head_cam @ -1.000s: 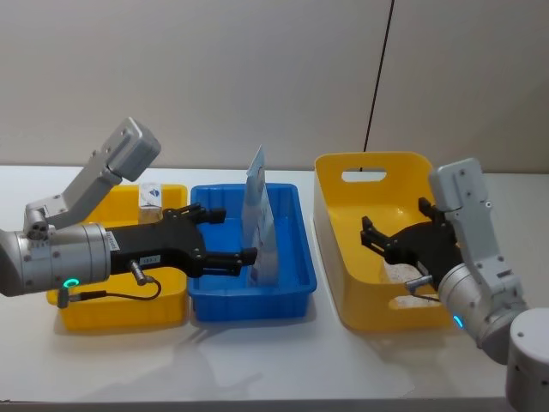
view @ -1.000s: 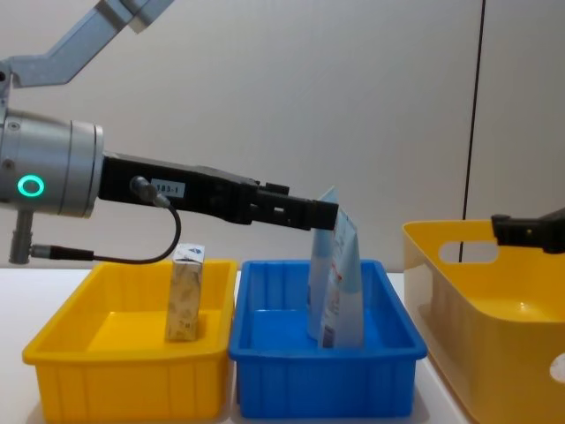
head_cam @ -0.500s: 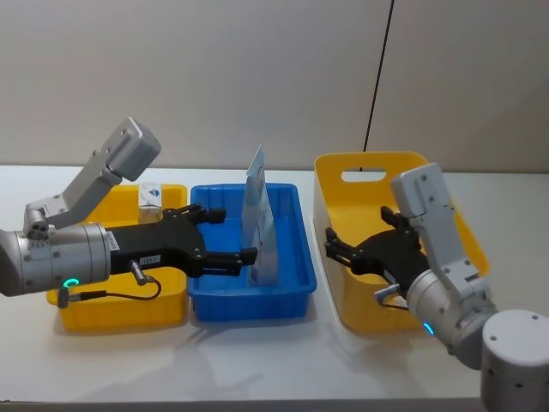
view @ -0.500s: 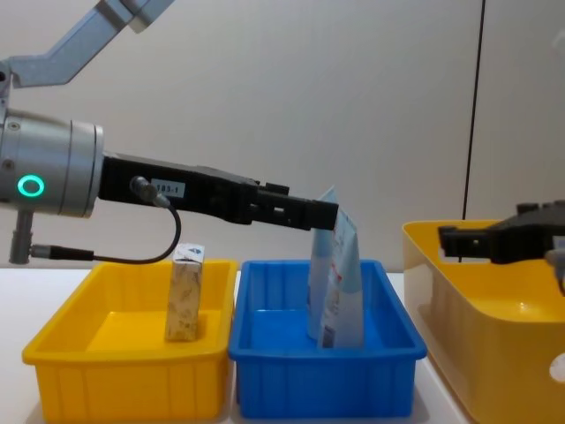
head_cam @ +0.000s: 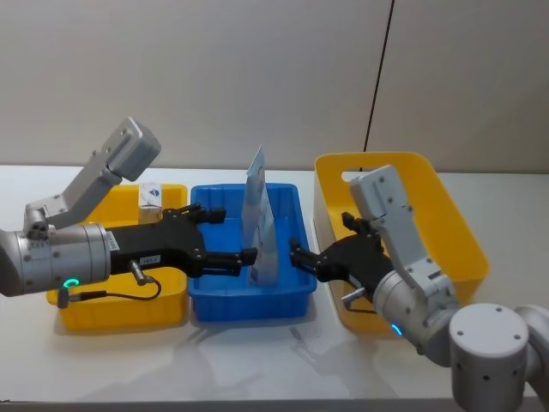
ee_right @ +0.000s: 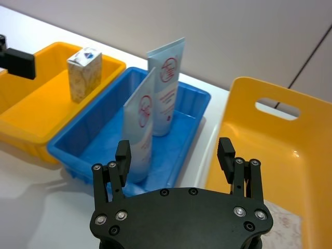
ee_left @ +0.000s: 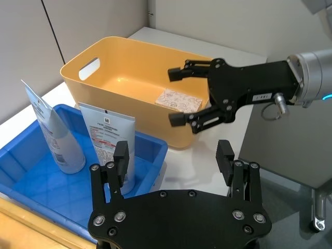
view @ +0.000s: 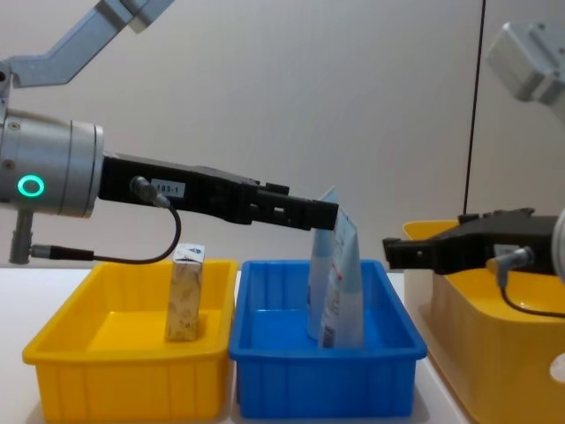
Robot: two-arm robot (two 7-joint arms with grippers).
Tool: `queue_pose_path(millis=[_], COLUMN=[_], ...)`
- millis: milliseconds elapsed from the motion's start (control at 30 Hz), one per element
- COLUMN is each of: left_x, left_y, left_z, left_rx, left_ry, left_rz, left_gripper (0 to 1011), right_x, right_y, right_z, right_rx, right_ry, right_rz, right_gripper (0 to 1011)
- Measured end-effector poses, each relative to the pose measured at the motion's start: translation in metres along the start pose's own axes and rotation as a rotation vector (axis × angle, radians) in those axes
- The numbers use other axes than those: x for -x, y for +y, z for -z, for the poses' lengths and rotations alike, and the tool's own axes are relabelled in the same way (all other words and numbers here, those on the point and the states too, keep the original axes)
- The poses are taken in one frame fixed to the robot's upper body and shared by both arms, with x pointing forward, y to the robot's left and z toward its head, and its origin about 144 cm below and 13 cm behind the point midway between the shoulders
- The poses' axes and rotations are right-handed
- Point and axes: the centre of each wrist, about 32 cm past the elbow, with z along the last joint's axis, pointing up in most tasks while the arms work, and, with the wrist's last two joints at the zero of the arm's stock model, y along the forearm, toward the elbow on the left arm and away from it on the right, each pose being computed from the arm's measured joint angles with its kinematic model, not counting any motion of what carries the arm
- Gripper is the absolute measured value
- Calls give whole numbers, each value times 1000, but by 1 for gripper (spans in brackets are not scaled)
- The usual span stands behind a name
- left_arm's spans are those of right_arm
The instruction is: Bimanual collaborative sorting of washing and personal care products
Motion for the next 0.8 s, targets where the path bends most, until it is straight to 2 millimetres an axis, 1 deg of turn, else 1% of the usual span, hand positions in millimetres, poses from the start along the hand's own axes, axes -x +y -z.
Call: queue_pose_path(millis=[567,800], left_x=[0,0], left_y=[0,0], left_z=[0,0], left_rx=[0,0], left_ry=[0,0], left_rz=[0,0], left_gripper=[1001,1001], right_x=[13,21], right_y=[24,37], right_z=[-1,0], right_rx=[35,40], right_ry=[-20,-29], right_rz=[-58,-71], right_gripper=[1003,1003])
